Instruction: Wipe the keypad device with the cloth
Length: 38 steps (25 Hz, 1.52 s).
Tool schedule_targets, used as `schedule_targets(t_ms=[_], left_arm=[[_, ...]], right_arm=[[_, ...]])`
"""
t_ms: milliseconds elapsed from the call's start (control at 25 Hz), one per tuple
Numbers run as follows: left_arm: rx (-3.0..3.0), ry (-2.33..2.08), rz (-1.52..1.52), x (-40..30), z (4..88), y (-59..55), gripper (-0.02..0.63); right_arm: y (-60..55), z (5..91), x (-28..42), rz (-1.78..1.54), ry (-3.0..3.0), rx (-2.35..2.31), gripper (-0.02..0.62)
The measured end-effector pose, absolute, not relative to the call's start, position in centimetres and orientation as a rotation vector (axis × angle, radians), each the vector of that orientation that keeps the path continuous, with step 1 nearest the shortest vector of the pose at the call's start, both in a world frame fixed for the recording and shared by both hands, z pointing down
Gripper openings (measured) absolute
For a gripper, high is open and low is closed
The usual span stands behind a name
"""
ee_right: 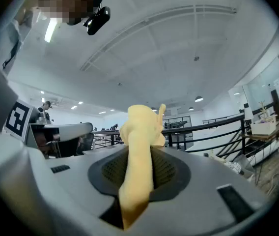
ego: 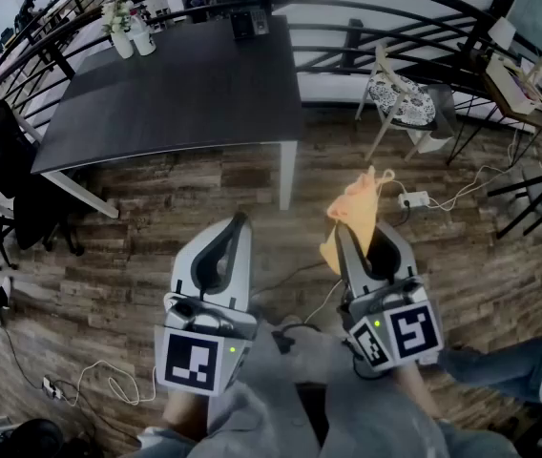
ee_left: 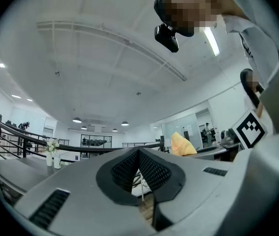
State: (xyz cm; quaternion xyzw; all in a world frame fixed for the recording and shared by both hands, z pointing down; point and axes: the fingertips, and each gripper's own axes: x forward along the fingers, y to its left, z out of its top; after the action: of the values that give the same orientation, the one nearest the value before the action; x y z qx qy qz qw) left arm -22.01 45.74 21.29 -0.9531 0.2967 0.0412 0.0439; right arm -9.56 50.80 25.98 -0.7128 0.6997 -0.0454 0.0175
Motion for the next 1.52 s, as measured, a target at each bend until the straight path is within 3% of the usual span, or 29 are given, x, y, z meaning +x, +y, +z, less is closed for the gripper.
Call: schedule_targets(t_ms=[920,1520], left_arm=[[-2.891,0.881,0.13,-20.7,20.4,45.1,0.008],[-2.944,0.828,0.132,-16.1,21.1,37.2,0.008]], right_arm=[[50.8,26.3,-8.1,-0.17,2.131,-2.221,0.101],[44.0,26.9,-4.3,-0.212,2.105,-2.267,0.101]])
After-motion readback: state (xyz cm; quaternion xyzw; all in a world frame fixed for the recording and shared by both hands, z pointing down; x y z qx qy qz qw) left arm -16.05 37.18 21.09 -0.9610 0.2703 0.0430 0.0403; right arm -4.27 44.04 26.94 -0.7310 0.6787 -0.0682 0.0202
